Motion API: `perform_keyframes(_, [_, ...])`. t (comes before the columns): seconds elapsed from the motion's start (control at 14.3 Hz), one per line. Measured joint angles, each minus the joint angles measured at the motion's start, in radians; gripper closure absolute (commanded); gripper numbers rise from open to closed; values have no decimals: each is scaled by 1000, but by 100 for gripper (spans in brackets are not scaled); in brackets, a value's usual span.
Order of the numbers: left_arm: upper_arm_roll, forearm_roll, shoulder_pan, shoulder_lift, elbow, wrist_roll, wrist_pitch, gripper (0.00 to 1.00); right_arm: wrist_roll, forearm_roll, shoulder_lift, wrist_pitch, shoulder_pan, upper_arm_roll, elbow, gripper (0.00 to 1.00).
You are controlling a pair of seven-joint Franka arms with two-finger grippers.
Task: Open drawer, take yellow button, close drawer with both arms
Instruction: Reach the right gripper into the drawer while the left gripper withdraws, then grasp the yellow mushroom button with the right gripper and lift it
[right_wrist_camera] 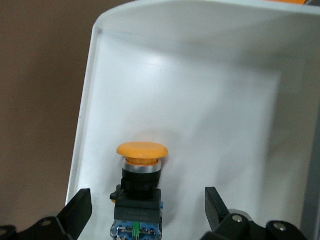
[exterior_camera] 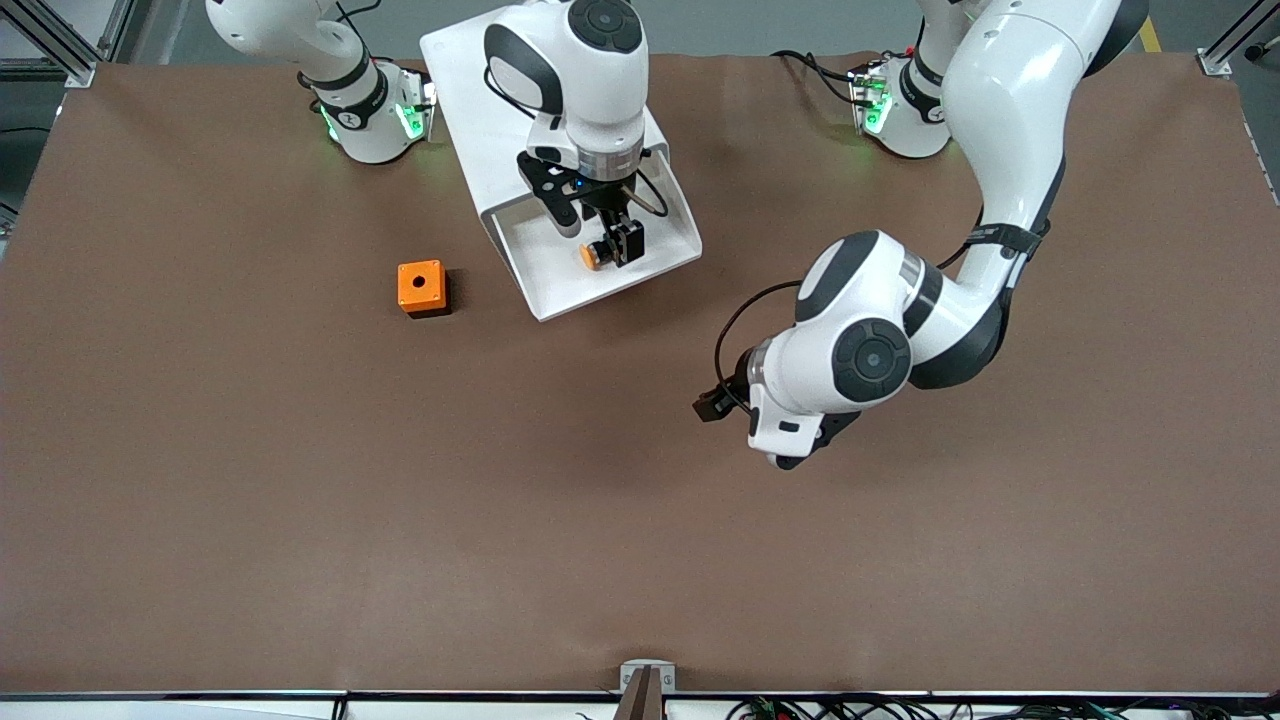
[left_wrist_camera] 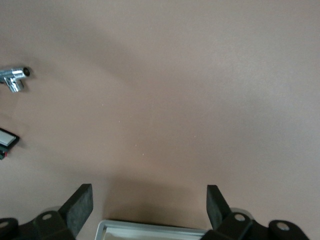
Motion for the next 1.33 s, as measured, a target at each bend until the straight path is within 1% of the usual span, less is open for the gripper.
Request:
perform_keyframes(0.07, [0, 9, -3, -3, 0, 0, 4, 0, 4, -8, 6, 3, 2, 0, 0, 16])
perform_keyframes(0.14, [0, 21, -5, -4, 0, 0, 7, 0, 5, -13, 9, 5, 3, 0, 0, 37])
perform_keyframes(0.21, [0, 33, -6, -4, 0, 1, 9, 0, 5, -17, 10, 6, 3, 0, 0, 62])
perform_keyframes(0.28, [0, 40, -7, -5, 0, 1, 12, 0, 5, -23, 10, 6, 3, -1, 0, 77])
perform_keyframes(0.35, [0, 49, -9, -7, -1, 1, 17, 0, 5, -35, 10, 6, 3, -1, 0, 96])
perform_keyframes(0.42, [0, 67, -14, -8, -1, 1, 26, 0, 5, -46, 10, 6, 3, -1, 0, 100])
perform_keyframes(0.63, [0, 119, -48, -8, -4, -23, 49, 0, 1, -58, 10, 7, 3, -1, 2, 100])
perform_keyframes(0.91, [0, 126, -87, -9, -7, -71, 55, 0, -35, -61, 8, -6, -8, -13, 25, 100])
perform_keyframes(1.05, [-2, 126, -97, -13, -7, -71, 55, 0, -104, -37, 2, -54, -43, -20, 64, 100])
perform_keyframes(1.33, [-15, 126, -102, -34, -15, -71, 55, 0, -307, 29, -26, -181, -142, -27, 159, 100])
